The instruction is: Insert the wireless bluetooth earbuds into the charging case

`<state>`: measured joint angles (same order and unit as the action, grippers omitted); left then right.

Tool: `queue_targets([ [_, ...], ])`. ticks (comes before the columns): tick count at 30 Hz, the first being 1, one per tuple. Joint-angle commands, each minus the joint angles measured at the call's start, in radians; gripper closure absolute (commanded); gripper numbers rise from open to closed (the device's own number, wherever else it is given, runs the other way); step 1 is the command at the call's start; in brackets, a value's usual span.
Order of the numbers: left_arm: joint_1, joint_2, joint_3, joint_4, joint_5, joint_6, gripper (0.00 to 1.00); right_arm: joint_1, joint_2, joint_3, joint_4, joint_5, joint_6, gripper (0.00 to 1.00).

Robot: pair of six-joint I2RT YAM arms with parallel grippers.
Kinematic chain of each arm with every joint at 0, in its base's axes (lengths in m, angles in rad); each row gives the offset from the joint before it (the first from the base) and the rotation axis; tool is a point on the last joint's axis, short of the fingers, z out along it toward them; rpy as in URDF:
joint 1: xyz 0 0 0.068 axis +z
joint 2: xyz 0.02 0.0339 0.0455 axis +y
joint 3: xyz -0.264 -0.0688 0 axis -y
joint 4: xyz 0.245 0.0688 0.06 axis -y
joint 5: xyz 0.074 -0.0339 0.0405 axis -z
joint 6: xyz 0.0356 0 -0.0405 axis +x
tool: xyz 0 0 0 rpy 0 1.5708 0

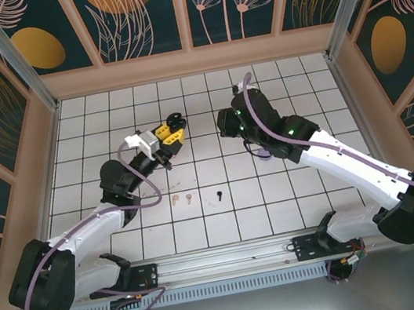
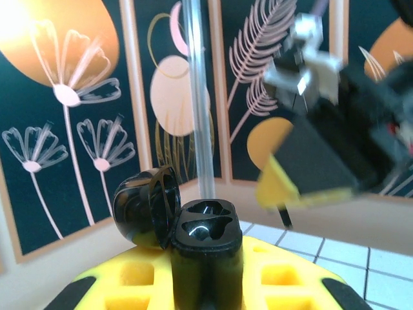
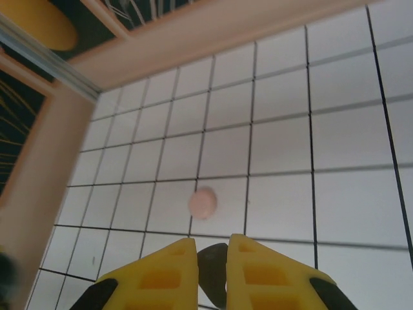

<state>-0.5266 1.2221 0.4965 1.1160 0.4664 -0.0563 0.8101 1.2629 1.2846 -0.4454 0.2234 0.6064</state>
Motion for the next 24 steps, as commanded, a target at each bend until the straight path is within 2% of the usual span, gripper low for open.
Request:
queue_targets([
  [1, -0.030, 0.034, 0.023, -0.015, -0.020, 0.087, 1.00, -0.002, -0.013, 0.060, 0.057, -0.062, -0.124, 0.86],
  [6, -0.057, 0.101, 0.040, 0.031, -0.024, 0.088, 1.00, -0.002, -0.043, 0.053, 0.143, -0.155, -0.185, 0.86],
  [13, -0.076, 0.183, 0.086, 0.093, -0.001, 0.076, 1.00, 0.011, -0.117, -0.046, 0.307, -0.268, -0.222, 0.86],
  [24, -0.094, 0.208, 0.132, 0.147, 0.045, 0.039, 1.00, 0.075, -0.151, -0.168, 0.475, -0.308, -0.269, 0.85],
])
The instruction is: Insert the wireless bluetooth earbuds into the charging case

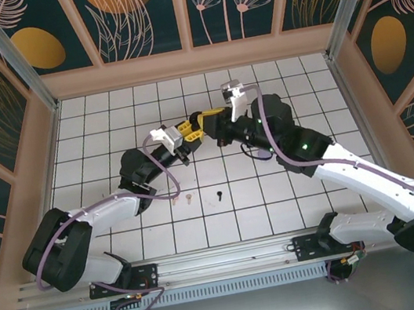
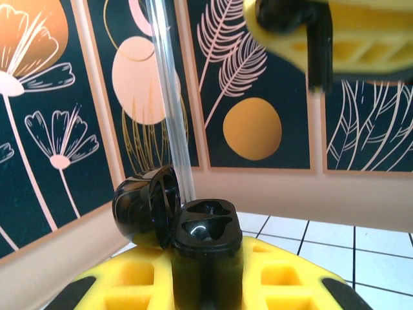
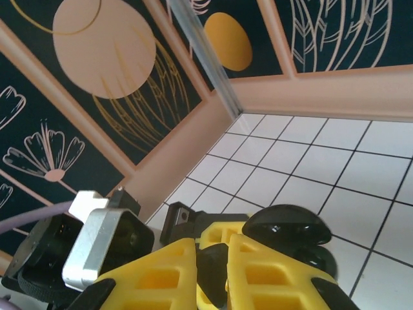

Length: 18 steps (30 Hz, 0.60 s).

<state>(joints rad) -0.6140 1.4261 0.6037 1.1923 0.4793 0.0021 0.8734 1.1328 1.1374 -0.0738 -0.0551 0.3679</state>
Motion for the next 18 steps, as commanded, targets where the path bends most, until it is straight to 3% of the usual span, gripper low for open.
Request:
queue_targets([
  [1, -0.008, 0.001, 0.027, 0.074, 0.036, -0.023, 1.00, 0.013, -0.022, -0.027, 0.115, -0.031, -0.030, 0.85],
  [18, -0.013, -0.069, 0.014, 0.090, 0.060, -0.068, 1.00, 0.016, -0.026, -0.063, 0.153, 0.008, -0.011, 0.86],
])
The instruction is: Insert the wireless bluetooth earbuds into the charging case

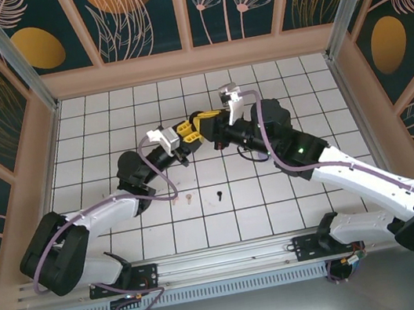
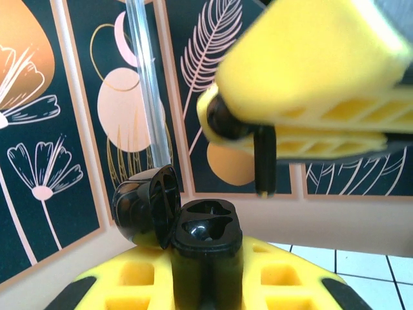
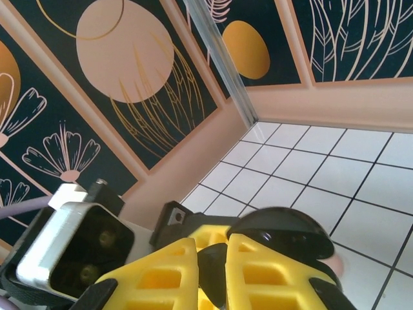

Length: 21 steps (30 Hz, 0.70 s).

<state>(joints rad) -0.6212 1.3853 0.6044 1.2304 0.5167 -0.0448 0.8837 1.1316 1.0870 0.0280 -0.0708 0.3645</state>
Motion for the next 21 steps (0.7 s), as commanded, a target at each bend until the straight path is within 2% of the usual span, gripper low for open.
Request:
queue_targets([
  [1, -0.006, -0.032, 0.013, 0.051, 0.024, -0.024, 1.00, 0.006, -0.025, -0.015, 0.053, 0.027, -0.007, 0.86],
  [21, -0.009, -0.028, 0.012, 0.035, 0.043, -0.032, 1.00, 0.005, -0.047, 0.014, 0.072, 0.020, -0.004, 0.87],
])
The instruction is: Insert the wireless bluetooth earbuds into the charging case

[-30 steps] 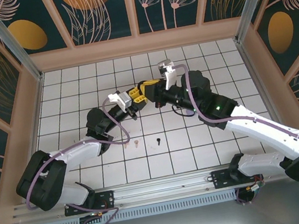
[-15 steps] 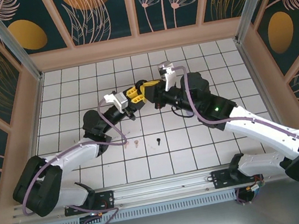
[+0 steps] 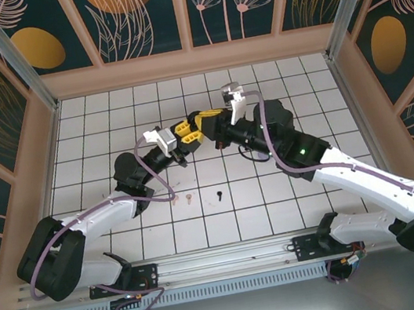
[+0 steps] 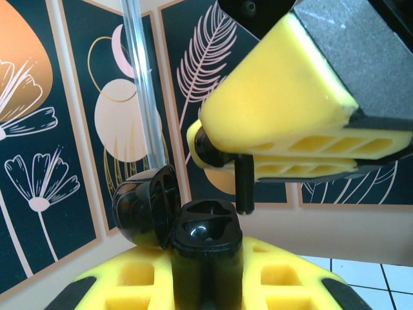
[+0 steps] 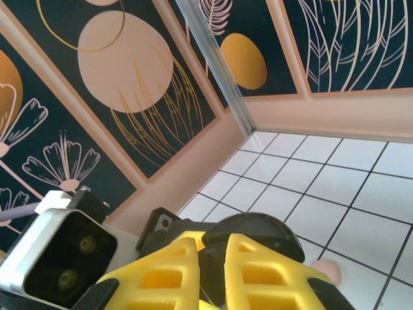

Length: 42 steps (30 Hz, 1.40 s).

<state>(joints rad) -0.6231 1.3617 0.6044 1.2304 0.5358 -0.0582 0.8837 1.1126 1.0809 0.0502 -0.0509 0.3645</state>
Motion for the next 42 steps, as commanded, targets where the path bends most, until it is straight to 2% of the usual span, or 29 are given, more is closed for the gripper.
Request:
queue_targets([
  [1, -0.006, -0.003, 0.014, 0.034, 0.024, -0.020, 1.00, 0.005, -0.027, 0.020, 0.050, 0.002, -0.004, 0.87],
  [20, -0.020, -0.009, 0.032, 0.008, 0.036, -0.013, 1.00, 0.001, 0.033, 0.019, 0.029, 0.012, -0.006, 0.88],
  [42, -0.021, -0.009, 0.050, -0.012, 0.026, -0.002, 1.00, -0.002, -0.024, -0.028, -0.024, 0.021, -0.002, 0.90],
])
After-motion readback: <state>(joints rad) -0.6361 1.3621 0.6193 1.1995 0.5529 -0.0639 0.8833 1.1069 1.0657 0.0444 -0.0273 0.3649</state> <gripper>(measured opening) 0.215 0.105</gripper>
